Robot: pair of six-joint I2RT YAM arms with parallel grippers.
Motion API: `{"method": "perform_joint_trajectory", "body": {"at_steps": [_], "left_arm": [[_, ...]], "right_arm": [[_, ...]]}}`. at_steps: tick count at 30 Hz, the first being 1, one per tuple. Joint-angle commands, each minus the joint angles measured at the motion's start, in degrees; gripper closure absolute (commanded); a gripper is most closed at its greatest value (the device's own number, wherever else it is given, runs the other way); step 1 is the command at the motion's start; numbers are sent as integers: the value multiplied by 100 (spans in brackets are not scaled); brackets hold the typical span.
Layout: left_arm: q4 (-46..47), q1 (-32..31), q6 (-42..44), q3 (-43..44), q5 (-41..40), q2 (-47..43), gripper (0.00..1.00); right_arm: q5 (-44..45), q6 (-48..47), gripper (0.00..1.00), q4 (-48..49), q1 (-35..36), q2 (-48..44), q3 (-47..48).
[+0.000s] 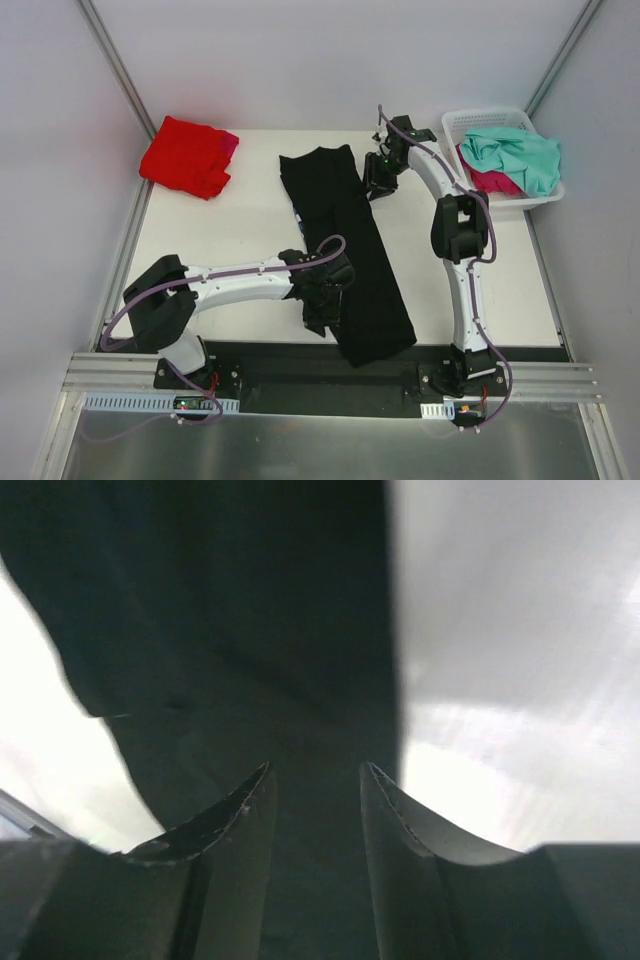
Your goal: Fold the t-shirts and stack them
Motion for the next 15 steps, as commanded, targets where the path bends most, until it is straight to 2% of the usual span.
{"method": "perform_joint_trajectory", "body": {"at_steps": [1,6,10,15], "left_arm": [[-327,-317,80,762,-241,387,70],[-318,-712,28,1273,-266,1064,70],[-257,-923,89,1747,-267,1538,72],[-169,-959,80,1792,-170,1838,72]], "right_arm": [[-374,-4,58,-183,193,-623,482],[-470,-31,57,71,378,-737,114],[-822,22,57,142,518,-325,113],[-1156,93,58,450,589,27,7]]}}
